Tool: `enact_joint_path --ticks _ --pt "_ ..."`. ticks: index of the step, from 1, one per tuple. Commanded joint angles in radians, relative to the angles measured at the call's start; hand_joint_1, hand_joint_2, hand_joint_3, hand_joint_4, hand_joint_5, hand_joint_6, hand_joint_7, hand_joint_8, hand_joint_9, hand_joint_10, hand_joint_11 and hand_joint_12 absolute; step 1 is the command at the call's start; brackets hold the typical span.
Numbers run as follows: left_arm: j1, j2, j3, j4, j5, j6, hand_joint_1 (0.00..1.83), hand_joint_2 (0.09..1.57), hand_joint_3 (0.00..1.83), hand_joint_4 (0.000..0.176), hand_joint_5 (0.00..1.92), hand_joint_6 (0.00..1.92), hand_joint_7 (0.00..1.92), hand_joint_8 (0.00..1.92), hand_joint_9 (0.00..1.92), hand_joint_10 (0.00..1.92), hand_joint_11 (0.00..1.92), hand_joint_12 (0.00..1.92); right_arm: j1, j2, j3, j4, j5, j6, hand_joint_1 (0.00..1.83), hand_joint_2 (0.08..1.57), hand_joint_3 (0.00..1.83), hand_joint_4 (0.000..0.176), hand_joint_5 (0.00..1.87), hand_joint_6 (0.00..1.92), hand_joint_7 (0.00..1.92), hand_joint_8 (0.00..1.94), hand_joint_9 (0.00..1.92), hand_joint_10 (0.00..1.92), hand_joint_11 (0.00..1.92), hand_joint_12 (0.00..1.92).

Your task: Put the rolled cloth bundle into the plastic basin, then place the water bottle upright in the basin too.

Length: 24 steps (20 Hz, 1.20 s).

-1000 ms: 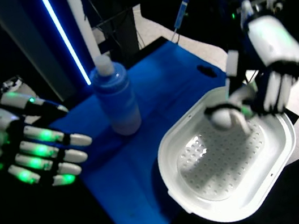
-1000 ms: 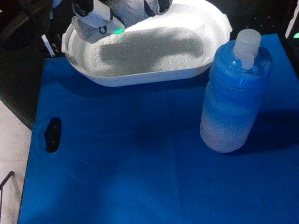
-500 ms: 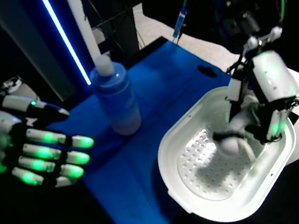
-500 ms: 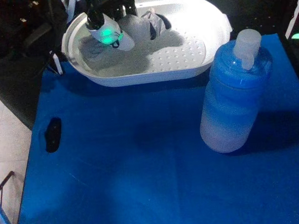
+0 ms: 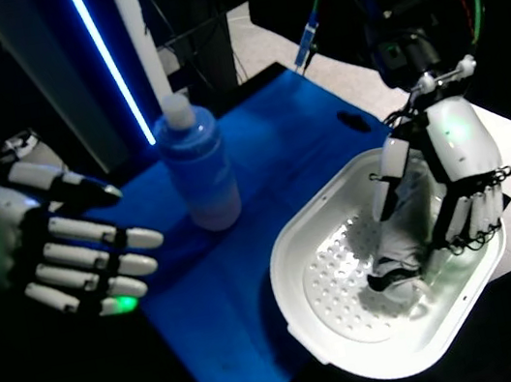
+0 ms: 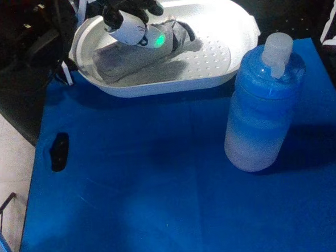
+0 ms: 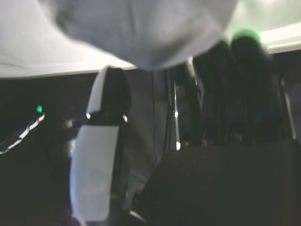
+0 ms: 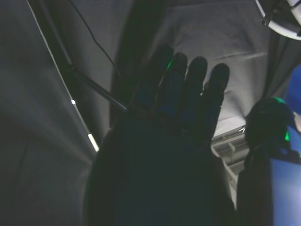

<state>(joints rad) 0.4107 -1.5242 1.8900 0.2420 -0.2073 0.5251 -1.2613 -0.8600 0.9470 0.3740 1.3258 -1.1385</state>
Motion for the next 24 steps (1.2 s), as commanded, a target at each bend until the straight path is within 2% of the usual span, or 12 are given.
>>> enact_joint_path --ticks 1,2,3,5,7,10,12,13,14,17,19,24 --pt "-0.004 0.012 -0.005 -0.011 -0.125 -0.009 0.68 1.01 0.00 0.119 0.47 0.00 0.63 0.00 0.53 0.10 0.01 1.08 0.015 -0.003 0.003 -0.003 0.127 0.013 0.48 1.42 0.00 0.000 0.53 0.00 0.44 0.00 0.33 0.00 0.00 0.88" --pt "0.002 0.027 -0.021 -0.014 -0.138 -0.010 0.66 0.99 0.00 0.138 0.38 0.00 0.51 0.00 0.44 0.01 0.00 0.93 0.018 -0.005 0.003 -0.003 0.127 0.016 0.49 1.42 0.00 0.000 0.52 0.00 0.43 0.00 0.32 0.00 0.00 0.86" --pt "0.013 0.056 -0.050 -0.028 -0.175 -0.011 0.59 0.97 0.00 0.174 0.24 0.00 0.28 0.00 0.28 0.00 0.00 0.75 0.023 -0.007 0.003 -0.003 0.128 0.023 0.52 1.41 0.00 0.000 0.51 0.00 0.42 0.00 0.33 0.00 0.00 0.91" --pt "0.031 0.109 -0.104 -0.051 -0.236 -0.012 0.51 0.96 0.00 0.176 0.12 0.00 0.13 0.00 0.15 0.00 0.00 0.63 0.030 -0.008 0.003 -0.005 0.130 0.035 0.49 1.41 0.00 0.000 0.49 0.00 0.40 0.00 0.36 0.01 0.00 1.07" --pt "0.071 0.198 -0.199 -0.092 -0.336 -0.013 0.41 0.93 0.00 0.176 0.01 0.00 0.00 0.00 0.05 0.00 0.00 0.52 0.040 -0.009 0.002 -0.008 0.134 0.056 0.43 1.39 0.00 0.000 0.42 0.00 0.37 0.00 0.37 0.00 0.00 1.02" --pt "0.153 0.334 -0.346 -0.151 -0.517 -0.013 0.31 0.92 0.00 0.176 0.00 0.00 0.00 0.00 0.00 0.00 0.00 0.23 0.044 -0.012 0.001 -0.007 0.159 0.096 0.57 1.34 0.00 0.005 0.27 0.00 0.26 0.00 0.22 0.00 0.00 0.63" --pt "0.215 0.417 -0.438 -0.183 -0.634 -0.014 0.30 0.91 0.00 0.176 0.00 0.00 0.00 0.00 0.00 0.00 0.01 0.05 0.046 -0.013 -0.007 -0.011 0.170 0.101 0.56 1.28 0.00 0.069 0.14 0.00 0.15 0.00 0.18 0.00 0.00 0.68" --pt "0.252 0.454 -0.480 -0.204 -0.688 -0.014 0.33 0.89 0.00 0.176 0.00 0.00 0.00 0.00 0.00 0.00 0.00 0.01 0.050 -0.013 -0.011 -0.019 0.172 0.101 0.58 1.20 0.00 0.141 0.06 0.00 0.14 0.00 0.16 0.00 0.00 0.65" --pt "0.298 0.487 -0.520 -0.229 -0.745 -0.013 0.34 0.88 0.00 0.176 0.00 0.00 0.00 0.00 0.00 0.00 0.00 0.00 0.055 -0.015 -0.015 -0.025 0.172 0.101 0.61 1.09 0.00 0.174 0.01 0.00 0.11 0.00 0.12 0.00 0.00 0.53" --pt "0.472 0.563 -0.658 -0.353 -0.946 0.036 0.39 0.90 0.00 0.167 0.00 0.00 0.00 0.00 0.00 0.00 0.00 0.00 0.095 -0.025 -0.020 -0.063 0.171 0.101 0.69 0.92 0.00 0.176 0.00 0.00 0.05 0.00 0.08 0.00 0.00 0.43" --pt "0.570 0.585 -0.723 -0.409 -1.057 0.048 0.39 0.88 0.00 0.176 0.00 0.00 0.00 0.00 0.00 0.00 0.00 0.00 0.117 -0.041 -0.022 -0.084 0.172 0.104 0.70 0.89 0.00 0.176 0.00 0.00 0.04 0.00 0.08 0.00 0.00 0.46" --pt "0.691 0.589 -0.812 -0.473 -1.206 0.073 0.57 0.81 0.00 0.176 0.00 0.00 0.00 0.00 0.00 0.00 0.00 0.00 0.168 -0.082 -0.018 -0.124 0.172 0.106 0.77 0.84 0.00 0.176 0.00 0.00 0.04 0.00 0.08 0.00 0.00 0.50"
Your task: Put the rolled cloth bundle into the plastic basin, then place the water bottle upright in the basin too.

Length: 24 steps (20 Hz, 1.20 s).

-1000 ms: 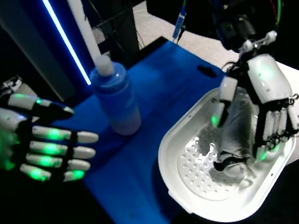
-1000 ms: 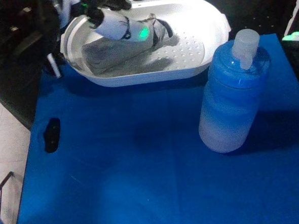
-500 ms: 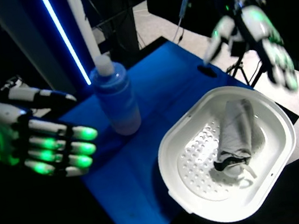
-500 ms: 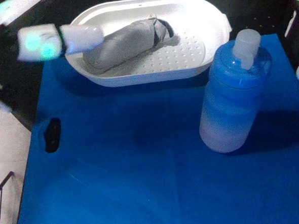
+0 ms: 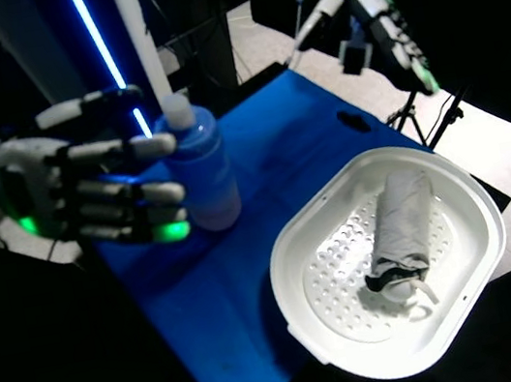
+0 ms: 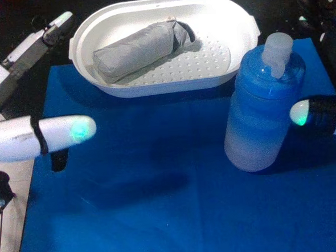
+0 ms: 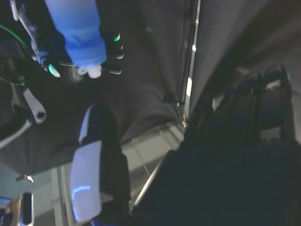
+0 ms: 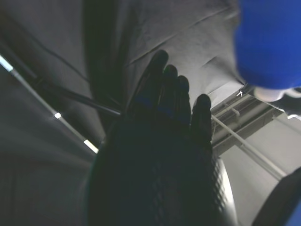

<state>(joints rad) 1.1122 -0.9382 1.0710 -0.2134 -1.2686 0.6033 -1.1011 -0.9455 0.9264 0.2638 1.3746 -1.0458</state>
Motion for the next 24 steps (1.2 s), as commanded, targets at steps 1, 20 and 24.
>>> enact_joint_path --ticks 1,20,24 --pt "0.003 0.002 0.000 -0.028 -0.161 -0.006 0.59 0.81 0.00 0.176 0.00 0.00 0.00 0.00 0.00 0.00 0.00 0.00 0.015 -0.011 0.006 -0.017 0.123 0.013 0.77 0.85 0.00 0.176 0.00 0.00 0.03 0.00 0.07 0.00 0.00 0.48" --pt "0.014 -0.023 -0.003 -0.041 -0.163 -0.019 0.64 0.85 0.01 0.176 0.00 0.00 0.00 0.00 0.00 0.00 0.00 0.00 0.091 -0.150 0.110 -0.046 -0.016 0.075 0.97 1.05 0.00 0.032 0.44 0.01 0.53 0.01 0.48 0.01 0.10 0.81" --pt "0.020 -0.024 -0.006 -0.041 -0.163 -0.023 0.65 0.86 0.01 0.176 0.00 0.00 0.00 0.00 0.00 0.00 0.00 0.00 0.091 -0.148 0.118 -0.051 -0.041 0.075 1.20 1.20 0.00 0.000 0.74 1.17 0.90 1.28 1.04 0.22 0.63 1.19"
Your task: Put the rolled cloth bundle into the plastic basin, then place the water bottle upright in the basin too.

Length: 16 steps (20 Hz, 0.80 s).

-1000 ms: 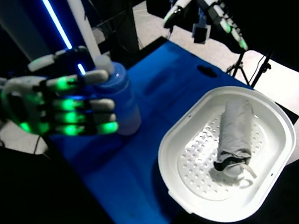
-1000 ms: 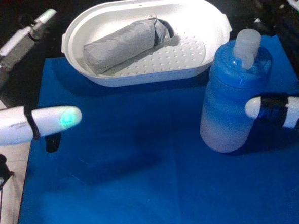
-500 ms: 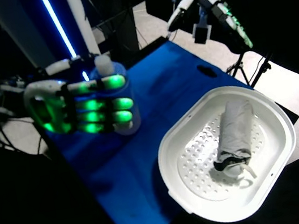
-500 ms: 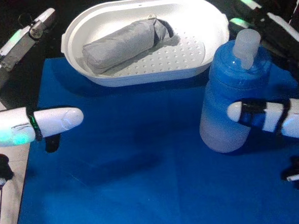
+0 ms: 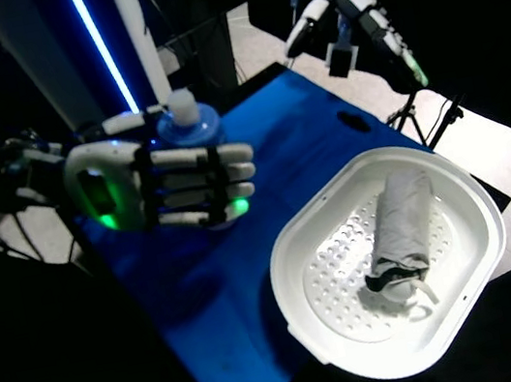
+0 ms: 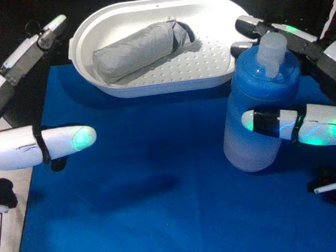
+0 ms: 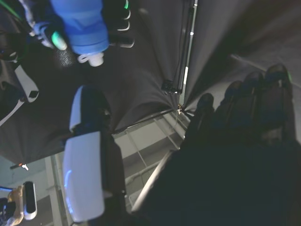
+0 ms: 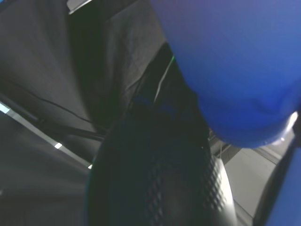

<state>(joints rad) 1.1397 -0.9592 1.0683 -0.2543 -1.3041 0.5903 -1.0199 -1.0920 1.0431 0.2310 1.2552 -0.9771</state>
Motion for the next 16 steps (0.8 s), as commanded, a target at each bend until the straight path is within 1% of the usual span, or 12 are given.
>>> enact_joint_path --ticks 1,2,4,6,7,8,9,10,12,14,15,16 --pt "-0.008 -0.004 -0.003 -0.001 -0.127 -0.011 0.66 0.86 0.01 0.176 0.00 0.00 0.00 0.00 0.00 0.00 0.00 0.00 0.009 0.002 0.003 -0.020 0.074 0.006 1.22 1.17 0.00 0.000 0.81 1.07 0.94 1.24 1.03 0.60 0.78 1.27" --pt "-0.008 -0.005 -0.003 -0.001 -0.127 -0.011 0.66 0.86 0.00 0.176 0.00 0.00 0.00 0.00 0.00 0.00 0.00 0.00 0.009 0.005 0.003 -0.021 0.073 0.006 1.25 1.15 0.00 0.000 0.85 0.98 1.00 1.17 1.11 0.75 0.95 1.33" --pt "-0.007 -0.008 -0.003 -0.001 -0.125 -0.013 0.65 0.86 0.00 0.176 0.00 0.00 0.00 0.00 0.00 0.00 0.00 0.00 0.009 0.014 0.006 -0.024 0.071 0.006 1.25 1.15 0.00 0.000 0.85 0.95 1.01 1.17 1.14 0.93 1.01 1.46" --pt "-0.006 -0.008 -0.003 -0.001 -0.122 -0.014 0.66 0.86 0.00 0.176 0.00 0.00 0.00 0.00 0.00 0.00 0.00 0.00 0.009 0.020 0.010 -0.036 0.071 0.006 1.25 1.16 0.00 0.000 0.84 0.93 1.00 1.21 1.16 1.06 1.04 1.49" --pt "-0.006 -0.009 -0.003 -0.001 -0.122 -0.014 0.67 0.87 0.00 0.176 0.00 0.00 0.00 0.00 0.00 0.00 0.00 0.00 0.015 0.027 0.012 -0.042 0.071 0.006 1.14 1.16 0.00 0.000 0.90 1.08 1.16 0.74 1.20 1.05 1.08 1.46" --pt "-0.006 -0.009 -0.003 -0.001 -0.121 -0.014 0.68 0.87 0.00 0.176 0.00 0.00 0.00 0.00 0.00 0.00 0.00 0.00 0.032 0.036 0.014 -0.056 0.071 0.006 1.14 1.16 0.00 0.000 0.90 1.09 1.20 0.64 1.19 1.05 1.08 1.44" --pt "-0.006 -0.009 -0.003 -0.001 -0.121 -0.014 0.67 0.87 0.00 0.176 0.00 0.00 0.00 0.00 0.00 0.00 0.00 0.00 0.063 0.057 0.015 -0.078 0.071 0.006 1.14 1.15 0.00 0.000 0.91 1.08 1.20 0.66 1.21 1.09 1.10 1.43" --pt "-0.004 -0.009 -0.003 -0.001 -0.122 -0.015 0.67 0.87 0.00 0.176 0.00 0.00 0.00 0.00 0.00 0.00 0.00 0.00 0.082 0.070 0.015 -0.099 0.071 0.006 1.14 1.14 0.00 0.000 0.93 1.05 1.22 0.68 1.23 1.07 1.12 1.42" --pt "-0.004 -0.010 -0.003 -0.001 -0.121 -0.016 0.71 0.87 0.00 0.176 0.00 0.00 0.00 0.00 0.00 0.00 0.00 0.00 0.121 0.097 0.015 -0.136 0.071 0.005 1.14 1.15 0.00 0.000 0.91 1.09 1.24 0.58 1.27 0.98 1.16 1.41" --pt "-0.004 -0.012 -0.003 -0.001 -0.121 -0.016 0.72 0.87 0.00 0.176 0.00 0.00 0.00 0.00 0.00 0.00 0.00 0.00 0.162 0.121 0.017 -0.159 0.071 -0.009 1.13 1.16 0.00 0.000 0.89 1.12 1.24 0.58 1.28 0.98 1.14 1.44" --pt "-0.004 -0.013 -0.003 -0.001 -0.121 -0.016 0.73 0.87 0.00 0.176 0.00 0.00 0.00 0.00 0.00 0.00 0.00 0.00 0.179 0.129 0.019 -0.163 0.071 -0.018 1.13 1.17 0.00 0.000 0.88 1.14 1.24 0.59 1.27 1.01 1.13 1.47" --pt "-0.003 -0.014 -0.003 -0.001 -0.119 -0.016 0.74 0.87 0.00 0.176 0.00 0.00 0.00 0.00 0.00 0.00 0.00 0.00 0.197 0.135 0.021 -0.164 0.071 -0.031 1.13 1.18 0.00 0.000 0.85 1.17 1.20 0.67 1.23 1.08 1.11 1.52"
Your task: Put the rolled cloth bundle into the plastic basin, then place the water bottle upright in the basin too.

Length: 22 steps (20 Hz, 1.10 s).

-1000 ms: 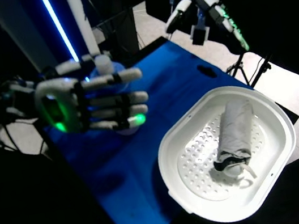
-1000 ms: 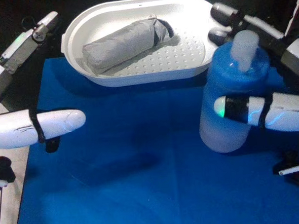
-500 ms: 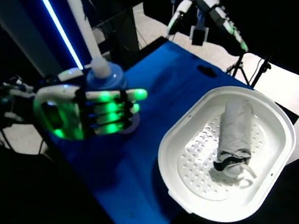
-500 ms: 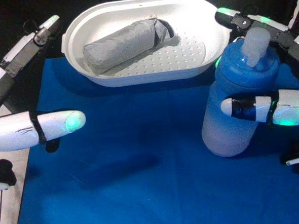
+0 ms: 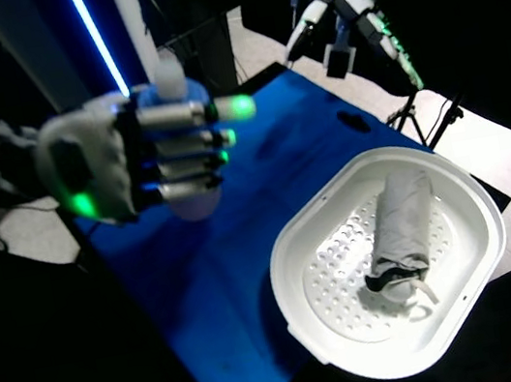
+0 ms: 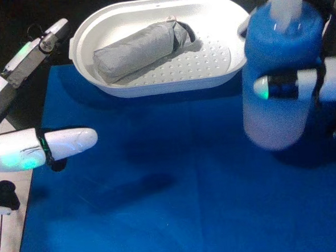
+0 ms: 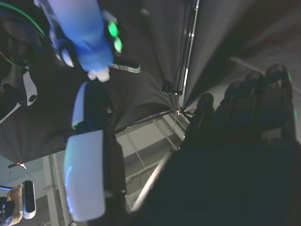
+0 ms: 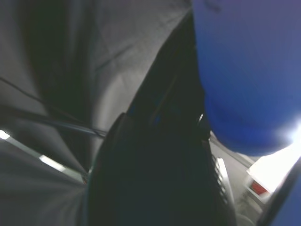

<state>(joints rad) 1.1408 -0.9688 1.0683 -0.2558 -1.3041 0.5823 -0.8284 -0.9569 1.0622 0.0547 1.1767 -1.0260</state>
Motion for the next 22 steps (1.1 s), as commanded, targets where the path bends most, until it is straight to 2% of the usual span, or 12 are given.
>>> enact_joint_path --ticks 1,2,3,4,6,11,13,14,16,17,19,22 --pt "-0.004 -0.004 -0.003 0.001 -0.118 -0.008 0.74 0.86 0.00 0.176 0.00 0.00 0.00 0.00 0.00 0.00 0.00 0.00 0.031 0.004 0.008 0.012 0.149 0.003 1.12 1.19 0.00 0.000 0.84 1.20 1.16 0.73 1.19 1.13 1.08 1.56" --pt "-0.003 -0.005 -0.003 0.000 -0.117 -0.009 0.76 0.85 0.00 0.176 0.00 0.00 0.00 0.00 0.00 0.00 0.00 0.00 0.054 0.004 0.018 0.011 0.149 -0.002 1.24 1.16 0.00 0.000 0.79 1.08 1.03 1.14 1.13 1.11 1.02 1.52" --pt "-0.003 -0.007 -0.002 0.000 -0.115 -0.009 0.76 0.85 0.00 0.176 0.00 0.00 0.00 0.00 0.00 0.00 0.00 0.00 0.083 0.004 0.030 0.009 0.148 -0.004 1.24 1.18 0.00 0.000 0.76 1.11 1.00 1.20 1.12 1.14 1.01 1.54" --pt "-0.003 -0.008 -0.002 0.000 -0.113 -0.009 0.74 0.85 0.00 0.176 0.00 0.00 0.00 0.00 0.00 0.00 0.00 0.00 0.106 0.003 0.037 0.009 0.145 -0.010 1.11 1.22 0.00 0.000 0.77 1.29 1.02 1.09 1.10 1.33 1.02 1.65" --pt "-0.003 -0.012 0.000 0.000 -0.111 -0.011 0.73 0.84 0.00 0.176 0.00 0.00 0.00 0.00 0.00 0.00 0.00 0.00 0.174 -0.005 0.055 0.010 0.110 -0.054 1.10 1.24 0.00 0.000 0.75 1.32 0.97 1.18 1.06 1.40 1.01 1.70" --pt "-0.003 -0.018 0.008 0.007 -0.102 -0.022 0.64 0.88 0.01 0.176 0.00 0.00 0.00 0.00 0.00 0.00 0.00 0.00 0.283 -0.085 0.171 0.062 -0.012 -0.069 1.10 1.23 0.00 0.000 0.77 1.29 0.97 1.12 1.01 1.41 0.95 1.72" --pt "-0.003 -0.022 0.012 0.012 -0.096 -0.029 0.59 0.90 0.01 0.176 0.00 0.00 0.00 0.00 0.00 0.00 0.00 0.00 0.321 -0.131 0.238 0.095 -0.082 -0.069 1.10 1.22 0.00 0.000 0.78 1.28 0.98 1.16 1.03 1.44 0.98 1.74" --pt "-0.003 -0.022 0.014 0.014 -0.094 -0.032 0.58 0.90 0.01 0.176 0.00 0.00 0.00 0.00 0.00 0.00 0.00 0.00 0.338 -0.155 0.272 0.113 -0.116 -0.069 1.22 1.20 0.00 0.000 0.76 1.09 0.92 1.37 1.04 1.44 0.99 1.72" --pt "-0.003 -0.026 0.020 0.018 -0.091 -0.038 0.60 0.91 0.01 0.176 0.00 0.00 0.00 0.00 0.00 0.00 0.00 0.00 0.351 -0.205 0.330 0.141 -0.162 -0.069 1.13 1.21 0.00 0.000 0.78 1.24 0.95 1.26 1.05 1.44 0.99 1.72" --pt "-0.003 -0.028 0.025 0.020 -0.089 -0.043 0.62 0.91 0.01 0.176 0.00 0.00 0.00 0.00 0.00 0.00 0.00 0.00 0.357 -0.233 0.364 0.150 -0.188 -0.069 1.22 1.20 0.00 0.000 0.75 1.13 0.91 1.37 1.03 1.44 0.97 1.73" --pt "-0.004 -0.029 0.032 0.027 -0.088 -0.049 0.65 0.93 0.01 0.176 0.00 0.00 0.00 0.00 0.00 0.00 0.00 0.00 0.384 -0.290 0.434 0.159 -0.242 -0.069 1.23 1.19 0.00 0.000 0.79 1.06 0.93 1.35 1.04 1.44 0.96 1.74" --pt "-0.019 -0.026 0.049 0.041 -0.091 -0.060 0.63 0.91 0.00 0.176 0.00 0.00 0.00 0.00 0.00 0.00 0.00 0.00 0.398 -0.363 0.518 0.177 -0.290 -0.068 1.22 1.20 0.00 0.000 0.76 1.08 0.90 1.40 1.02 1.47 0.94 1.79"
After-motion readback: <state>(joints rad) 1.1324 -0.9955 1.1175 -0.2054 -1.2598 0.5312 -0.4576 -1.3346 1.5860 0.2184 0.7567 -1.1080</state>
